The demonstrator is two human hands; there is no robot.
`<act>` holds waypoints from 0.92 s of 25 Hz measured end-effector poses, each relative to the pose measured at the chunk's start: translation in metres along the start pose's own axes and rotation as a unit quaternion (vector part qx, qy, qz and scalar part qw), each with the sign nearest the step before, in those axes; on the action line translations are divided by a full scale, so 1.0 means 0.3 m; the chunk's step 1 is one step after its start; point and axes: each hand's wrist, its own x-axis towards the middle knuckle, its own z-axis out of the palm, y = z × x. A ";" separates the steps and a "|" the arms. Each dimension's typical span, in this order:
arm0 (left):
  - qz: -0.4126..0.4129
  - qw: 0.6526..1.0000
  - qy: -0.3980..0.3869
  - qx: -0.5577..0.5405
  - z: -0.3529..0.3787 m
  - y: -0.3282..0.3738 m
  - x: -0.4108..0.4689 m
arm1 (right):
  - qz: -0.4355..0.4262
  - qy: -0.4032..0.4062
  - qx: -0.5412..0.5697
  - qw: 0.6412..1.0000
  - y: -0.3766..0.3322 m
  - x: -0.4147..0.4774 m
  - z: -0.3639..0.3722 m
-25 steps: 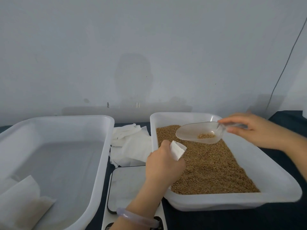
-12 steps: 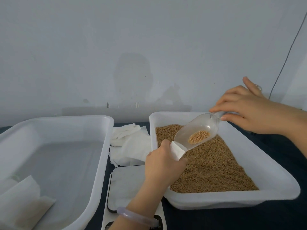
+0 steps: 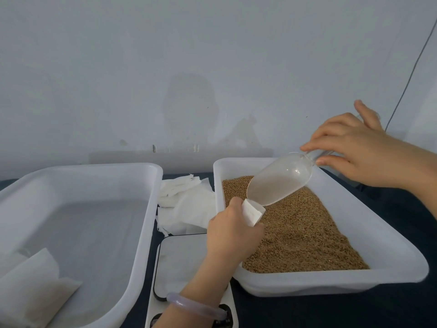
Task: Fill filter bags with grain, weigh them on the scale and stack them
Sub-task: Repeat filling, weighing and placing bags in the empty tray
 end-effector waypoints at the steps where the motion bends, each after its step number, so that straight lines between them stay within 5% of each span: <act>1: -0.003 1.000 0.002 -0.011 -0.001 0.000 0.000 | 0.035 -0.011 0.004 0.999 0.020 -0.002 0.012; 4: -0.028 0.997 0.017 -0.072 -0.004 -0.003 -0.001 | 0.145 -0.139 -0.029 0.979 0.037 -0.033 0.115; 7: -0.039 0.994 0.026 -0.098 -0.007 -0.003 -0.004 | 0.160 -0.228 0.067 0.958 -0.053 -0.109 0.275; 14: -0.040 0.994 0.037 -0.100 -0.005 -0.005 -0.003 | 0.138 -0.316 0.257 0.903 -0.128 -0.167 0.390; 23: -0.048 0.991 0.037 -0.117 -0.012 0.000 -0.009 | 0.154 -0.300 0.316 0.887 -0.075 -0.199 0.300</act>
